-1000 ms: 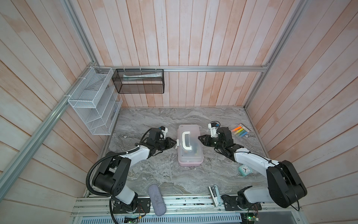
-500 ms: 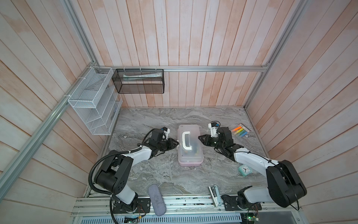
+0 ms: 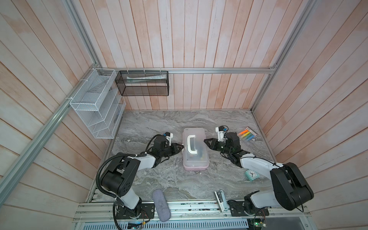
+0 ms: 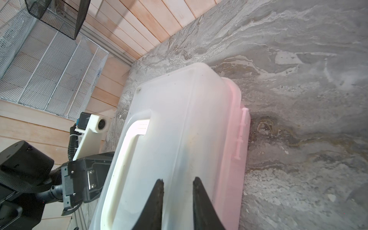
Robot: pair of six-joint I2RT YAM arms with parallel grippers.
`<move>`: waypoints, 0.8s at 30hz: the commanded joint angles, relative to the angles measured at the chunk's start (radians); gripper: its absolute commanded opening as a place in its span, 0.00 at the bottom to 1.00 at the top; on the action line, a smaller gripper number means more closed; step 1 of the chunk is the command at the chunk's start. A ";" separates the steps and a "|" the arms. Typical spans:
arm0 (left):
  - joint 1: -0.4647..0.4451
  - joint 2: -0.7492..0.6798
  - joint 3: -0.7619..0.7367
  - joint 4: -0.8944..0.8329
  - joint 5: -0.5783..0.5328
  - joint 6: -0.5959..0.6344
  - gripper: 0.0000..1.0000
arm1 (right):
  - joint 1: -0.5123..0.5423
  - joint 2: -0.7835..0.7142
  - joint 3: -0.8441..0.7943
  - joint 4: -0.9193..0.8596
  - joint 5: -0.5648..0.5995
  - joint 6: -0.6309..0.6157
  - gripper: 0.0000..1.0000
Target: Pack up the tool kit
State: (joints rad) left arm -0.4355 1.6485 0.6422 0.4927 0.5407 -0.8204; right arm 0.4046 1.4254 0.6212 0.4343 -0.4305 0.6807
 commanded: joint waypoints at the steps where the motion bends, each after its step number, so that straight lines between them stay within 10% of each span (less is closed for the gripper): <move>1: -0.045 0.019 -0.009 -0.042 0.058 0.013 0.31 | 0.040 0.032 -0.026 -0.119 -0.110 0.004 0.23; 13: 0.067 -0.155 0.169 -0.373 -0.174 0.200 0.80 | -0.091 -0.095 0.150 -0.208 -0.014 -0.090 0.29; 19: 0.087 -0.224 0.215 -0.445 -0.523 0.350 1.00 | -0.125 -0.167 0.218 -0.304 0.169 -0.214 0.97; 24: 0.085 -0.390 -0.084 0.080 -0.767 0.656 1.00 | -0.127 -0.236 0.157 -0.300 0.515 -0.316 0.98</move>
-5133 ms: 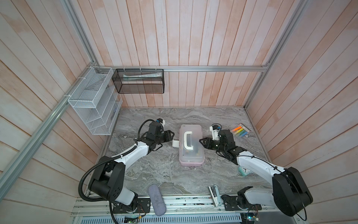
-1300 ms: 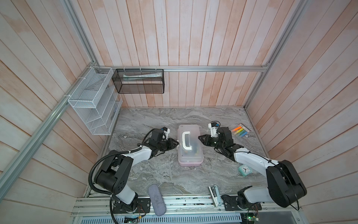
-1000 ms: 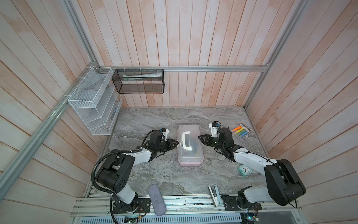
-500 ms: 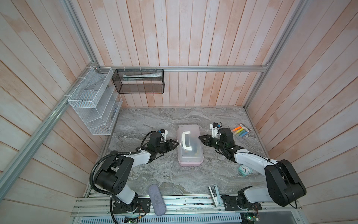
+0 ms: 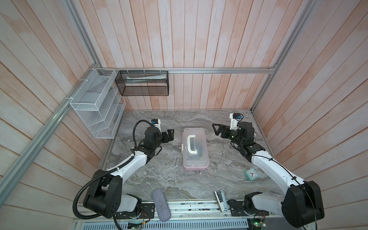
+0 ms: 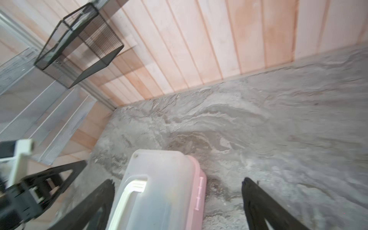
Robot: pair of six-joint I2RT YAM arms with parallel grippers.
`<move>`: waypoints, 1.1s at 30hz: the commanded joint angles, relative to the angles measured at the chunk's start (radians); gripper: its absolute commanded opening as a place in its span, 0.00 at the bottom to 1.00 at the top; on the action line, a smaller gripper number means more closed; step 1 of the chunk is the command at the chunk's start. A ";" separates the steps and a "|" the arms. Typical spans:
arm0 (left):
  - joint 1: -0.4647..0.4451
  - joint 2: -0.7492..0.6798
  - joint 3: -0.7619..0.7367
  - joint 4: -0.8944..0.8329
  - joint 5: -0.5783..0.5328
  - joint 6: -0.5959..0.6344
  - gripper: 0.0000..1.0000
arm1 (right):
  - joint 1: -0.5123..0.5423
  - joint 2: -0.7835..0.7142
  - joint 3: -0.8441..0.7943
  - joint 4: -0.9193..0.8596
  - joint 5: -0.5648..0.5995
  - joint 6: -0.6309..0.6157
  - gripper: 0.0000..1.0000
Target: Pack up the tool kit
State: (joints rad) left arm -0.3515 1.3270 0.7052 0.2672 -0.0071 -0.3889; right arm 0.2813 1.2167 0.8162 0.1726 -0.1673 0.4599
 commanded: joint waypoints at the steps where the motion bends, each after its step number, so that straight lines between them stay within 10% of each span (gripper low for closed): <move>1: 0.000 -0.088 -0.214 0.431 -0.250 0.283 1.00 | -0.004 -0.041 -0.068 -0.012 0.313 -0.122 0.98; 4: 0.013 -0.103 -0.353 0.676 -0.333 0.494 1.00 | -0.005 -0.084 -0.167 0.102 0.441 -0.188 0.98; 17: 0.249 0.070 -0.376 0.642 -0.233 0.423 1.00 | -0.056 -0.046 -0.395 0.414 0.631 -0.398 0.98; 31: 0.339 0.210 -0.449 0.894 -0.171 0.338 1.00 | -0.247 0.381 -0.677 1.379 0.460 -0.442 0.98; 33: 0.340 0.222 -0.432 0.880 -0.180 0.340 1.00 | -0.259 0.283 -0.592 1.032 0.429 -0.408 0.98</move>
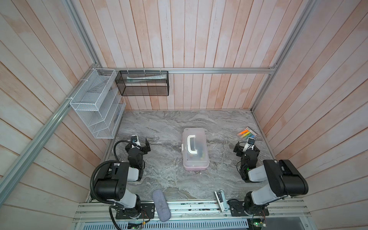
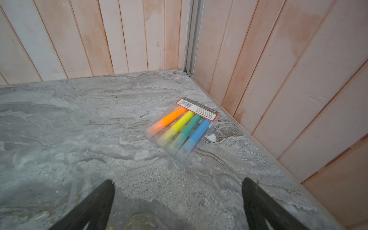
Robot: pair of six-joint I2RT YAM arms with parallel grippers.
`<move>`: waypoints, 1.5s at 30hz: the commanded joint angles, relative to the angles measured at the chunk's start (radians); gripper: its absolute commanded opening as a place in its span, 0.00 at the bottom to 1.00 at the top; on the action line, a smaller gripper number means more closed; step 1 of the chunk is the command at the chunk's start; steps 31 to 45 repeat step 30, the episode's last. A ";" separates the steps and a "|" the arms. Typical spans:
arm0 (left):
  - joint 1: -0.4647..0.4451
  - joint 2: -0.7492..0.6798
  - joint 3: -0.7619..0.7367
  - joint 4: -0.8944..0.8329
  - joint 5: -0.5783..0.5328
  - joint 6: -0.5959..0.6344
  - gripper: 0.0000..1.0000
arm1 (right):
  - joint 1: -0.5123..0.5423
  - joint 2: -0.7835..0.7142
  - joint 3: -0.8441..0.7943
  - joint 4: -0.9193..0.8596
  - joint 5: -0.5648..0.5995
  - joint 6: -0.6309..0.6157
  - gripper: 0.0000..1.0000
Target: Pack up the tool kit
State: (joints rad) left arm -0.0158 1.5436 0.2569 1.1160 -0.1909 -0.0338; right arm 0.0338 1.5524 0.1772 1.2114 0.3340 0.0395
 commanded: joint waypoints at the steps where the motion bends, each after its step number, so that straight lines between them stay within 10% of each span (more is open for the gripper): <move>1: 0.004 0.003 0.010 0.038 0.005 -0.015 1.00 | -0.026 -0.027 0.059 0.019 -0.080 0.013 0.98; 45: 0.008 -0.003 0.016 0.020 0.015 -0.016 1.00 | -0.012 -0.031 0.049 0.033 -0.049 0.010 0.98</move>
